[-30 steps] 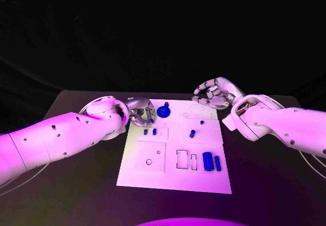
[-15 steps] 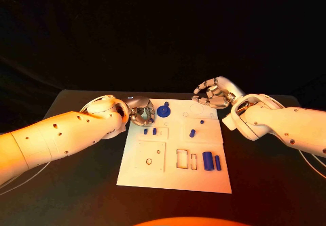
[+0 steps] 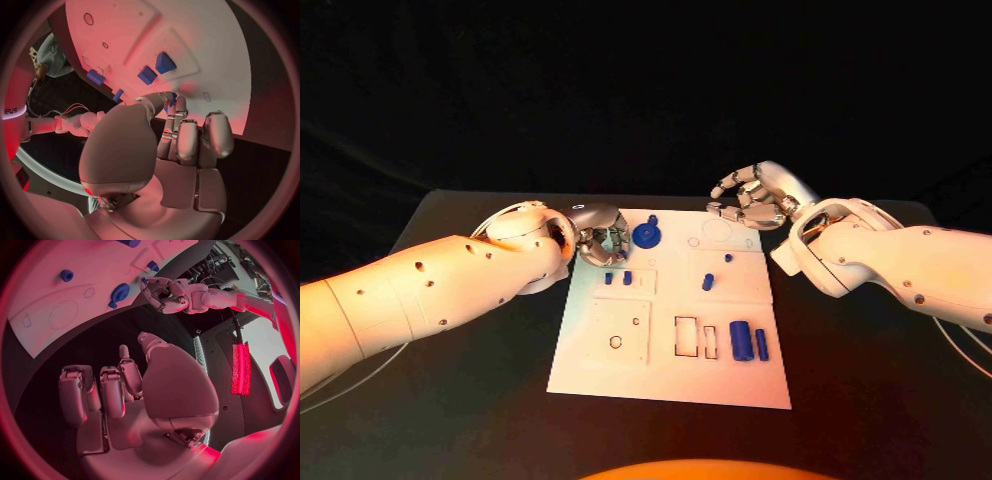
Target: Assemble the parts on the task board
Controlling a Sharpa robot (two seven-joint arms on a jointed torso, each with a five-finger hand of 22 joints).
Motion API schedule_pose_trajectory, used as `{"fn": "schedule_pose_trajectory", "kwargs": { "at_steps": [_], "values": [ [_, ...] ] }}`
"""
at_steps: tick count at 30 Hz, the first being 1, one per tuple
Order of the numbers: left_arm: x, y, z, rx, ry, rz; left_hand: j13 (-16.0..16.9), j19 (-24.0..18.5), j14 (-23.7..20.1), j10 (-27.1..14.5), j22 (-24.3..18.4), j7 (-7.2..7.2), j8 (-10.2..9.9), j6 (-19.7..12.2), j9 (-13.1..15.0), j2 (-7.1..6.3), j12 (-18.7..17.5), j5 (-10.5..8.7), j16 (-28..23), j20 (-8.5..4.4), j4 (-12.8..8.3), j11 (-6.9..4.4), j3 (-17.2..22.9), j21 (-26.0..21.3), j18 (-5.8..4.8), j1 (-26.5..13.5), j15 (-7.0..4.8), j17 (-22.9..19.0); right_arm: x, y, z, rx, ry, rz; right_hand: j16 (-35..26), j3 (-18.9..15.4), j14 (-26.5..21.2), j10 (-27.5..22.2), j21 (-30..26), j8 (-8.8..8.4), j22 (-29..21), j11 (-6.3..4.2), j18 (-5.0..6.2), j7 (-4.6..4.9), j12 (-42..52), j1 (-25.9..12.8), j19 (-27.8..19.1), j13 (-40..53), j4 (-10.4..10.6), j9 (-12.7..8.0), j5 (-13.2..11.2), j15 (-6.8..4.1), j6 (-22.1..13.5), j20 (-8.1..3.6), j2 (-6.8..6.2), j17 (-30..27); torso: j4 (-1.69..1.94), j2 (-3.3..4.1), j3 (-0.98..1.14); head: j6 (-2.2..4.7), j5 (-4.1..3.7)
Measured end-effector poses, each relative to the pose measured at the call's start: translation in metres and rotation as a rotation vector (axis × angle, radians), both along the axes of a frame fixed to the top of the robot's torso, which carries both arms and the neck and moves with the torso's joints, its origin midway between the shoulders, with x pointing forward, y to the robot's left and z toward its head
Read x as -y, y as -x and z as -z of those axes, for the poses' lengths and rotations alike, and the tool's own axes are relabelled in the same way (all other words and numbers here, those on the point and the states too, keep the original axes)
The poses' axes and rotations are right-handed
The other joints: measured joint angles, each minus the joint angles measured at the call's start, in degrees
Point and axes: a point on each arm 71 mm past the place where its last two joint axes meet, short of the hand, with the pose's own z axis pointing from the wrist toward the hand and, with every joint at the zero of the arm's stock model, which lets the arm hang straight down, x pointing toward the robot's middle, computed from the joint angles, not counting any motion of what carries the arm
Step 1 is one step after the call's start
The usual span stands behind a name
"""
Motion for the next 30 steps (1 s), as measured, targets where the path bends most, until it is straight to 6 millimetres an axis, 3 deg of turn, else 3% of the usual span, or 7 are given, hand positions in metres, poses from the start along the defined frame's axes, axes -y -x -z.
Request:
{"fn": "schedule_pose_trajectory", "kwargs": {
  "at_steps": [30],
  "values": [
    [0.0015, 0.0013, 0.0014, -0.008, -0.003, 0.006, -0.17, 0.00, -0.12, 0.57, 0.15, 0.13, -0.60, 0.29, 0.15, -0.01, -1.33, -0.07, 0.00, 0.00, 0.00, -0.15, 0.00, 0.19, 0.00, -0.45, 0.12, -0.24, 0.0005, -0.0003, 0.0000, 0.000, 0.000, 0.001, 0.00, 0.00, 0.00, 0.00, 0.00, 0.00, -0.02, 0.00, 0.00, 0.00, 0.00, 0.00, 0.00, -0.01, 0.00, 0.01, 0.00, 0.00, 0.00, 0.00, 0.00, -0.02, 0.06, -0.02, 0.01, -0.16, -0.04]
  ]
}}
